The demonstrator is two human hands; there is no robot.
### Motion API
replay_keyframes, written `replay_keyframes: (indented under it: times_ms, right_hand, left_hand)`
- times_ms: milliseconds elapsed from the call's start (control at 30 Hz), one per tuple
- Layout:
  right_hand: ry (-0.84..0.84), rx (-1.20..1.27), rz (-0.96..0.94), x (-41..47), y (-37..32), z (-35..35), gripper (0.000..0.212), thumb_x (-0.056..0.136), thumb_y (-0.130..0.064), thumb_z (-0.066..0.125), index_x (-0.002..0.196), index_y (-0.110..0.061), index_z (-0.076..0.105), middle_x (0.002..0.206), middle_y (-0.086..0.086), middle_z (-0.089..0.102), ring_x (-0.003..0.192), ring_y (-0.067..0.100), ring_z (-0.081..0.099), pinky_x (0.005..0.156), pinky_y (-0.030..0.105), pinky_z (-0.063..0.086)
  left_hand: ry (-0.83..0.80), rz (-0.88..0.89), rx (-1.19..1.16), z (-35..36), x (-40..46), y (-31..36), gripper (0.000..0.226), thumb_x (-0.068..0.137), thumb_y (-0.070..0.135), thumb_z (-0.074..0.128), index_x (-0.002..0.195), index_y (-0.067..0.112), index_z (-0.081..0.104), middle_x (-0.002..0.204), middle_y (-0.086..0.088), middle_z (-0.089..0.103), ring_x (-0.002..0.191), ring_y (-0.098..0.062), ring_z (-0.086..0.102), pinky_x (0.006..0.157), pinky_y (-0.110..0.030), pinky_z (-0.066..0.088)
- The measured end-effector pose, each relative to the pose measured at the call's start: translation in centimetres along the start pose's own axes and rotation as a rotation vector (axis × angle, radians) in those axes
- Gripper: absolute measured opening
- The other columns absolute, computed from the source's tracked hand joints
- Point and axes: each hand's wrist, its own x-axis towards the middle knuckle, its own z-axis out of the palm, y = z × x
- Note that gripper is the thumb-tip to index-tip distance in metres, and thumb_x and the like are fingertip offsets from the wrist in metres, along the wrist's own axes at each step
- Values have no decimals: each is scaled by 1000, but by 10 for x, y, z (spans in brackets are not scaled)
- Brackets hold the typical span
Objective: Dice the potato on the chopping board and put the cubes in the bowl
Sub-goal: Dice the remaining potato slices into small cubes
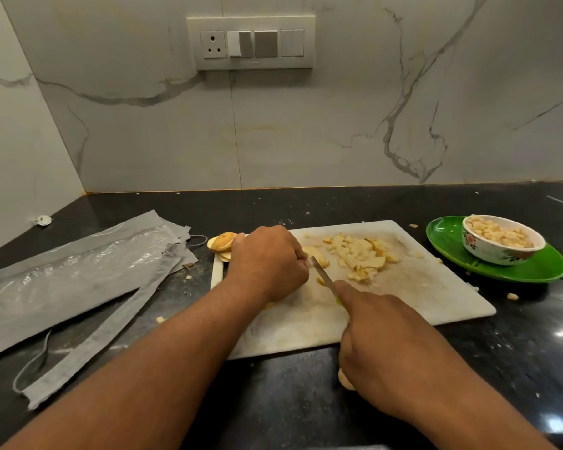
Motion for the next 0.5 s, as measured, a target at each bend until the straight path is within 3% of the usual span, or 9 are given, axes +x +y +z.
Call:
replay_keyframes:
  times_ms: [100, 167, 233, 333, 500]
  right_hand:
    - [-5, 6, 1, -15, 2, -7, 81, 91, -29, 60, 159, -30, 15, 132, -9, 54, 107, 13, 46, 88, 26, 40]
    - [29, 15, 23, -13, 0, -10, 82, 90, -26, 60, 158, -30, 14, 128, -7, 56, 104, 14, 46, 85, 27, 40]
    - [72, 27, 49, -2, -4, -9, 77, 90, -19, 51, 158, -28, 15, 127, -1, 57, 103, 17, 48, 84, 28, 40]
    - [87, 36, 41, 17, -20, 0, 62, 92, -18, 45, 152, -26, 31, 129, 3, 58, 112, 22, 53, 89, 32, 44]
    - [34, 6, 63, 30, -33, 14, 55, 93, -20, 50, 147, -25, 37, 124, 3, 59, 107, 21, 57, 81, 31, 44]
  left_hand:
    - [-1, 21, -3, -1, -1, -2, 21, 95, 46, 65, 100, 34, 81, 95, 17, 75, 93, -9, 61, 109, -55, 46]
    - [-14, 53, 3, -5, -4, -4, 22, 98, 45, 63, 105, 36, 81, 105, 17, 76, 105, -11, 61, 121, -58, 29]
    - [17, 70, -67, -10, -7, -8, 22, 99, 38, 63, 110, 33, 81, 111, 13, 77, 110, -12, 62, 126, -48, 22]
    - [174, -4, -340, -23, -9, -16, 18, 97, 29, 68, 108, 27, 82, 106, 9, 79, 101, -9, 69, 95, -24, 46]
    - [192, -98, -473, -31, -5, -37, 15, 97, 25, 71, 107, 26, 82, 91, 11, 77, 82, -1, 67, 74, -21, 54]
